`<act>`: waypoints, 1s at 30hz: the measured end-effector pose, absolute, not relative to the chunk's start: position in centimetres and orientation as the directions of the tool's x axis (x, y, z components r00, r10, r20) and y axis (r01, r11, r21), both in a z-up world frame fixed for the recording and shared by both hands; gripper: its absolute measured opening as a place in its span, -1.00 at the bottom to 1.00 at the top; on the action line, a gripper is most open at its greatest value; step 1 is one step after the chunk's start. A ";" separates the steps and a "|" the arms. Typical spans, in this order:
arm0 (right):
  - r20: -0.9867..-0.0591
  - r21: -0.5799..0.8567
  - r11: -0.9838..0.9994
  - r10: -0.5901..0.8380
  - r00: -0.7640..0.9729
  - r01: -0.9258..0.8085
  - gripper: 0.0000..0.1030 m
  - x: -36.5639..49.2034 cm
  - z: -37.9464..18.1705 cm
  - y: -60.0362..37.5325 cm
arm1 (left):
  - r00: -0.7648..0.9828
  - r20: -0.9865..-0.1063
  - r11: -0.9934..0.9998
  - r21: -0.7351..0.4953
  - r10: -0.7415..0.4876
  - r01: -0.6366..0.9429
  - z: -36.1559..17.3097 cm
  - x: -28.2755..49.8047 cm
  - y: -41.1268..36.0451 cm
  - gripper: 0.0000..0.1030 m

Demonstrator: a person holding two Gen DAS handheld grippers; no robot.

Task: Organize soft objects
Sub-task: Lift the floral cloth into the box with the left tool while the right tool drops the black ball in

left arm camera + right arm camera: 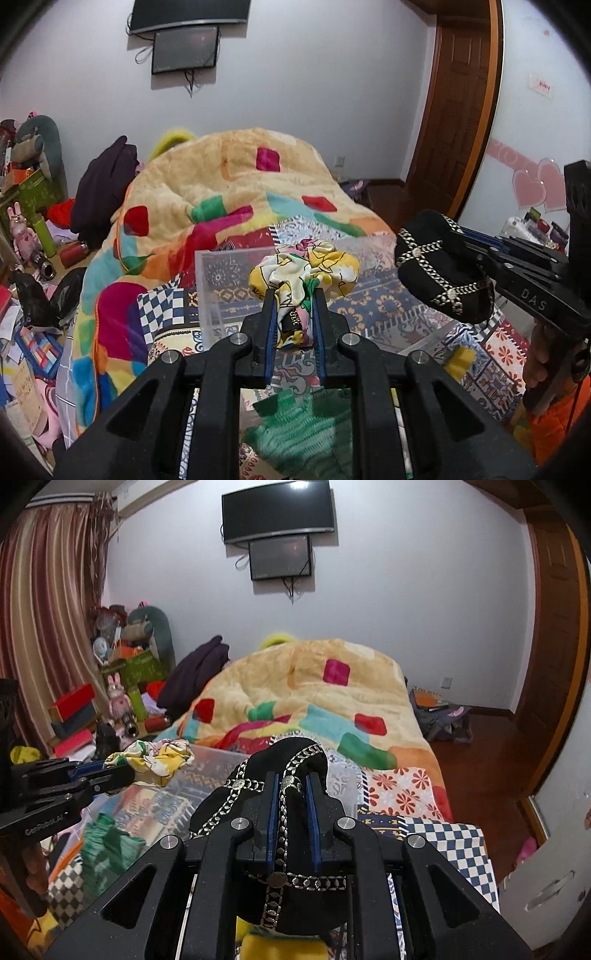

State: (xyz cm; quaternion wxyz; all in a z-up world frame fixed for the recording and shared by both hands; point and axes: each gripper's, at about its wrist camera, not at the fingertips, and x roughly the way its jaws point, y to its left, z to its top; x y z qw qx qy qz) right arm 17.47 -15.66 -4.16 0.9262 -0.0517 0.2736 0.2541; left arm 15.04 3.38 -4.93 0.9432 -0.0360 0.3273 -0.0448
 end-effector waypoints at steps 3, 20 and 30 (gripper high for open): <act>-0.553 0.044 0.861 0.443 0.706 -0.506 -0.75 18.1 -4.7 -15.3 | 0.766 -0.634 0.994 -0.086 -0.109 0.069 -5.5 15.6 3.1 -0.68; -0.644 -0.013 0.832 0.417 0.641 -0.554 -0.44 19.5 -6.4 -12.6 | 0.733 -0.671 0.994 -0.071 -0.112 0.087 -6.7 16.5 2.0 -0.44; -0.569 0.008 0.837 0.454 0.686 -0.547 0.06 17.4 -3.3 -14.4 | 0.810 -0.578 0.995 -0.064 -0.096 0.072 -3.1 13.2 1.9 0.13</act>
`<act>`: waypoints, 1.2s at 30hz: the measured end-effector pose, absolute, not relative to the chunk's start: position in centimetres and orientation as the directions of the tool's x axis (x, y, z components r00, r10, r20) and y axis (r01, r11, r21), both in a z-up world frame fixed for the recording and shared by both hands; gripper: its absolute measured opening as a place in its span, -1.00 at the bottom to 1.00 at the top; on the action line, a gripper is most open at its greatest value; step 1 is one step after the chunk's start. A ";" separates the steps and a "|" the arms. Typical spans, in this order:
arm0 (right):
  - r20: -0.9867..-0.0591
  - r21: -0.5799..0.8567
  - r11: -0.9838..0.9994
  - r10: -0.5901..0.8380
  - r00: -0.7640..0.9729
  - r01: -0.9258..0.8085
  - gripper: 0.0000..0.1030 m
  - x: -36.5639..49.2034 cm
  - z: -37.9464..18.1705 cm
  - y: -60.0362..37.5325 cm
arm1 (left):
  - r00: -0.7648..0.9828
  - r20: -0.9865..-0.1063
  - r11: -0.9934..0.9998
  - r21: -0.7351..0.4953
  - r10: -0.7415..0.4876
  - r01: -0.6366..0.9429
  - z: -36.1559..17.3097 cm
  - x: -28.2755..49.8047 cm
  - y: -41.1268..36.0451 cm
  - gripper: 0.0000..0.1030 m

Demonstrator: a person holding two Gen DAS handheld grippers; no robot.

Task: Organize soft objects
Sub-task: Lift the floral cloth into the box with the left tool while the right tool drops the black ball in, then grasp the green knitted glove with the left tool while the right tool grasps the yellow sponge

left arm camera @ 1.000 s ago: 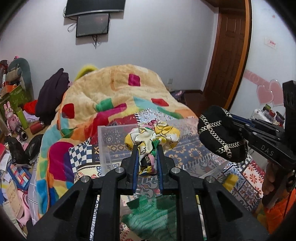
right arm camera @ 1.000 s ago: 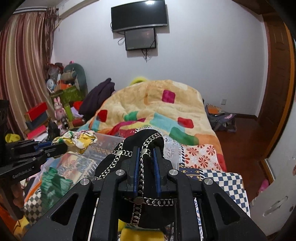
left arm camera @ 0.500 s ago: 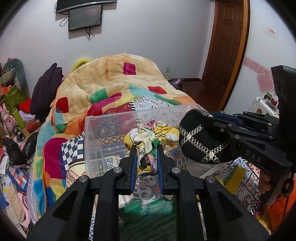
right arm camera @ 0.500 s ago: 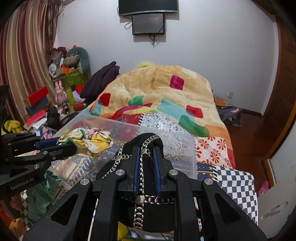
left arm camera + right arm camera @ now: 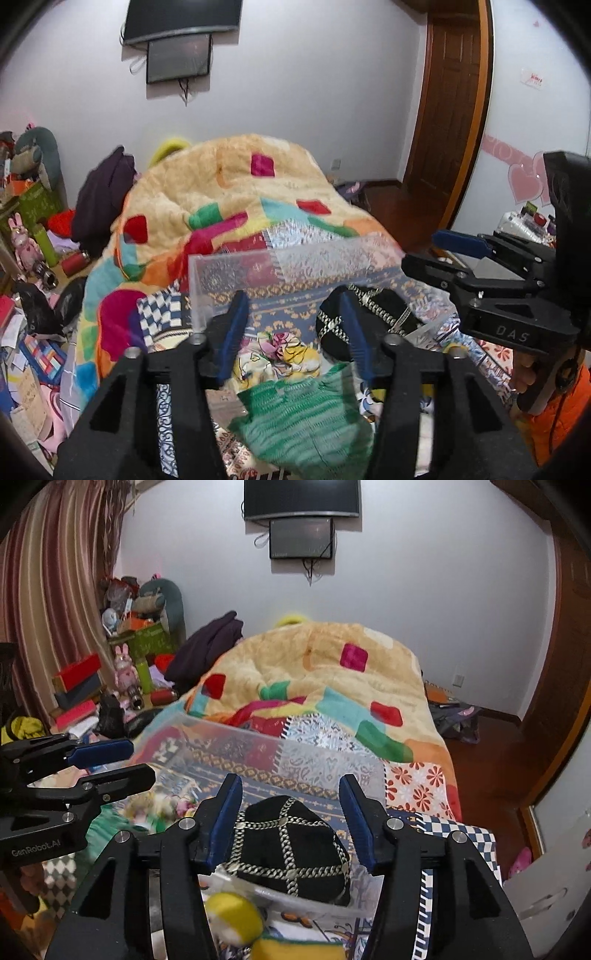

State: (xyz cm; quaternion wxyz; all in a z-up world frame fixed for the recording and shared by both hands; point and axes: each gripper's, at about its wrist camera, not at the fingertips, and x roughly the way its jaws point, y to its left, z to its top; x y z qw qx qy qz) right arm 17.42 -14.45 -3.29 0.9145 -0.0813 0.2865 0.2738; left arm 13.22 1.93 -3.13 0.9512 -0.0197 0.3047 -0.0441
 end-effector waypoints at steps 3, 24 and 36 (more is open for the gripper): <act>-0.541 0.011 0.839 0.463 0.702 -0.545 0.22 16.2 -2.5 -15.3 | 0.840 -0.536 0.996 -0.053 -0.085 0.067 -2.1 11.4 1.7 0.31; -0.650 0.075 0.885 0.393 0.650 -0.460 0.55 12.9 -9.0 -18.4 | 0.778 -0.618 0.990 -0.139 -0.114 0.035 -7.7 6.6 1.5 0.53; -0.708 0.145 0.880 0.412 0.574 -0.453 0.51 13.1 -11.6 -18.4 | 0.768 -0.623 0.986 -0.157 -0.148 0.062 -8.7 6.5 0.9 -0.05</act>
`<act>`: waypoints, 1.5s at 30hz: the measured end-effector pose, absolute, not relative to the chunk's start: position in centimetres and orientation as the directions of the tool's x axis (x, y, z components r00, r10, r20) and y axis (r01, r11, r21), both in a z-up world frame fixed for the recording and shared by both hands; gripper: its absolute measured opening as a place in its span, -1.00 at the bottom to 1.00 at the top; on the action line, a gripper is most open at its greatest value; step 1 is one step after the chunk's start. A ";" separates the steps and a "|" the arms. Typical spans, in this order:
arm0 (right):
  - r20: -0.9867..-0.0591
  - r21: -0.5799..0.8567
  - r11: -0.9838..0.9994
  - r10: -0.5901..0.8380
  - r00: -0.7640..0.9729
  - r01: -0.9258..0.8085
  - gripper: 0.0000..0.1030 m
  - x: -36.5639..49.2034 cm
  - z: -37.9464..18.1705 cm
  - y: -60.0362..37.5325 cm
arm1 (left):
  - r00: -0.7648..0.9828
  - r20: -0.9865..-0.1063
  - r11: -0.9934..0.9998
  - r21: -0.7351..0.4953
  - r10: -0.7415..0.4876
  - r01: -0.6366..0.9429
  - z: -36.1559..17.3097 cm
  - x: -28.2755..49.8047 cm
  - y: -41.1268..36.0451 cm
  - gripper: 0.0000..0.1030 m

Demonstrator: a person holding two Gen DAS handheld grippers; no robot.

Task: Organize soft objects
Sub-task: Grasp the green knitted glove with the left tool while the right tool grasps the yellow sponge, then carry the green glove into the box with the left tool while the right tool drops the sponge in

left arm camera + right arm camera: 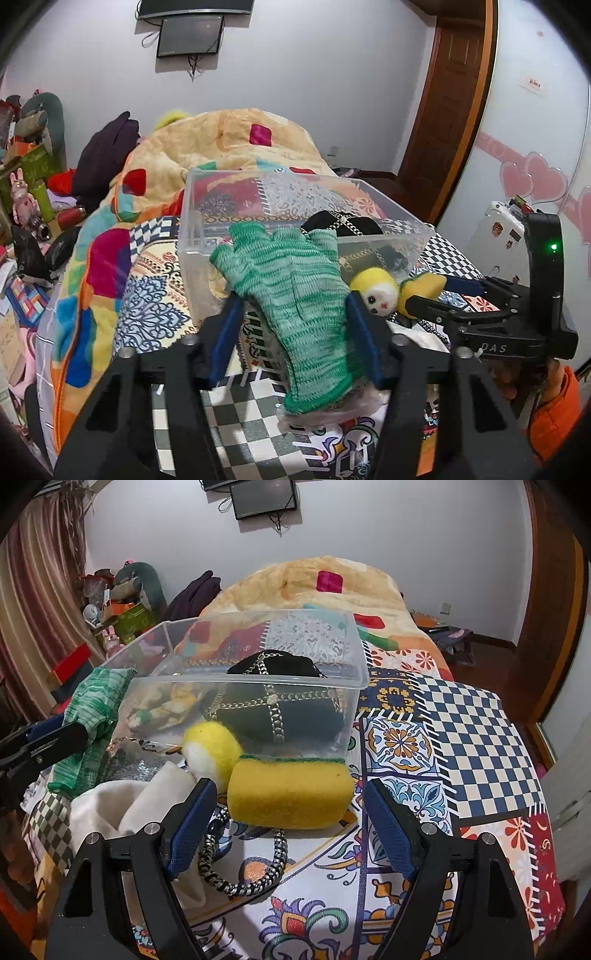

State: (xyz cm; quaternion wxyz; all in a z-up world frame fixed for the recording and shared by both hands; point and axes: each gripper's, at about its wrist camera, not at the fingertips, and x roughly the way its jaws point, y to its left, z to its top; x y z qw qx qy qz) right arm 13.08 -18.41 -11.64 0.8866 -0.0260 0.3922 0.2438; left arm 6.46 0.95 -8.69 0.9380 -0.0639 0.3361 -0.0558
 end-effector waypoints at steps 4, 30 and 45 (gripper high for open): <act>-0.705 0.159 0.876 0.423 0.568 -0.456 0.14 13.0 -11.6 -18.6 | 0.755 -0.636 0.985 -0.154 -0.159 0.077 -9.1 6.6 0.7 -0.44; -0.497 0.086 0.863 0.470 0.729 -0.497 0.10 12.4 -2.9 -18.1 | 0.881 -0.453 0.986 -0.148 -0.138 0.078 -1.7 8.3 2.6 -0.75; -0.564 0.089 0.840 0.486 0.667 -0.536 0.10 17.0 -5.2 -14.3 | 0.821 -0.563 0.994 -0.105 -0.094 0.042 -5.0 14.2 2.8 -0.75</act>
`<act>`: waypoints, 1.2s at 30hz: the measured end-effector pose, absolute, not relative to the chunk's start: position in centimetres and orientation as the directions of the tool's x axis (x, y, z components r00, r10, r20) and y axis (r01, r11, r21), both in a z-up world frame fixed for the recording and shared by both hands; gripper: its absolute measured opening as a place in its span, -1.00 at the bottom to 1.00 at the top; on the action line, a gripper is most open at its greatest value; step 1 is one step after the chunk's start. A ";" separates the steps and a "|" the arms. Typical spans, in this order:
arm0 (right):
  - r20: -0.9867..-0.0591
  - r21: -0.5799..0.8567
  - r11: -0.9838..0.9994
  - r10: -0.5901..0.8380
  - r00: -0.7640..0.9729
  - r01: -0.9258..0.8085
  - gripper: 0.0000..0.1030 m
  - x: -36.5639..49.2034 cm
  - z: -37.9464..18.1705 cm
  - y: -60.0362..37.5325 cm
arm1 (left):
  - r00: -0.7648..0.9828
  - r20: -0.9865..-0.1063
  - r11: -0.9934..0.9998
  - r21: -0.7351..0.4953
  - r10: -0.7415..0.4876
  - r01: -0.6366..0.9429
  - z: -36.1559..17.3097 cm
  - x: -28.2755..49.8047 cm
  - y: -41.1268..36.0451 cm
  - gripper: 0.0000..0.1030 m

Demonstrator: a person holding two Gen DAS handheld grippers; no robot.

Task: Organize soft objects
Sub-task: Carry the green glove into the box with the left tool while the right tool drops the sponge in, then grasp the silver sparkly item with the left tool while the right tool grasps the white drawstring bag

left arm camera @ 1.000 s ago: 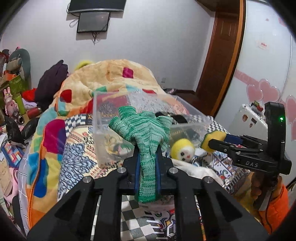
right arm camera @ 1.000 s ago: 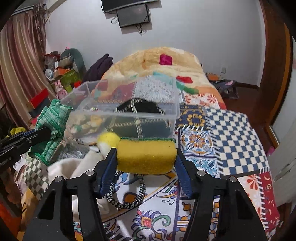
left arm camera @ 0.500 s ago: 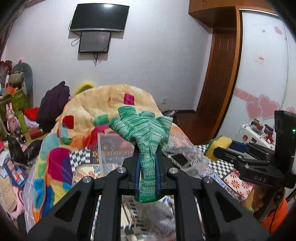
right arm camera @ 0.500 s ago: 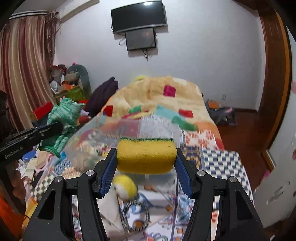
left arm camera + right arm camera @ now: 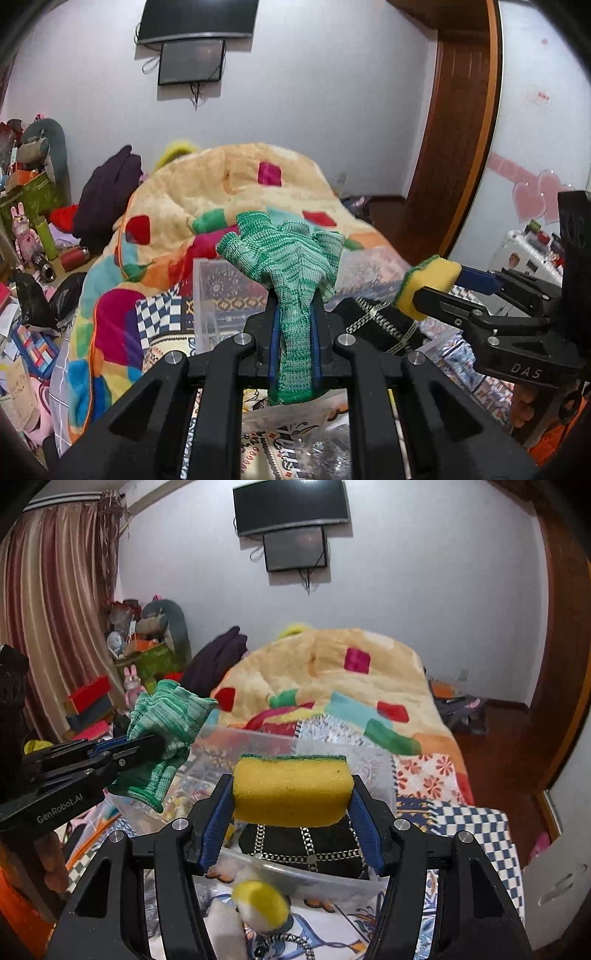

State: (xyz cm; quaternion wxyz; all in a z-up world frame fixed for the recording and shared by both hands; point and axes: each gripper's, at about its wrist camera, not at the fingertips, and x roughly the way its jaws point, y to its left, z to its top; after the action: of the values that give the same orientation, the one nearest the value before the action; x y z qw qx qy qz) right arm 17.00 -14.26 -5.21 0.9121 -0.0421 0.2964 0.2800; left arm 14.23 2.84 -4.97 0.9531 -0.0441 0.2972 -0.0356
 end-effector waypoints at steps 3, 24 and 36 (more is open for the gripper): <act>-0.597 0.094 0.839 0.478 0.644 -0.536 0.10 17.7 -6.3 -13.9 | 0.799 -0.593 0.994 -0.105 -0.095 0.040 -6.2 15.1 2.7 -0.75; -0.626 0.053 0.849 0.439 0.644 -0.526 0.45 17.1 -6.2 -14.2 | 0.779 -0.614 0.990 -0.127 -0.123 0.057 -6.4 14.4 2.2 -0.03; -0.572 0.071 0.836 0.481 0.664 -0.544 0.59 12.7 -4.4 -15.8 | 0.807 -0.576 0.990 -0.113 -0.133 0.082 -4.9 8.9 1.6 0.52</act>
State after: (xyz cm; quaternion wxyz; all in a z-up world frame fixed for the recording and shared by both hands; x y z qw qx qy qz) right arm 12.72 -15.82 -4.44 0.9107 -0.0530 0.2975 0.2815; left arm 8.89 1.56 -4.85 0.9496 -0.0413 0.3055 -0.0566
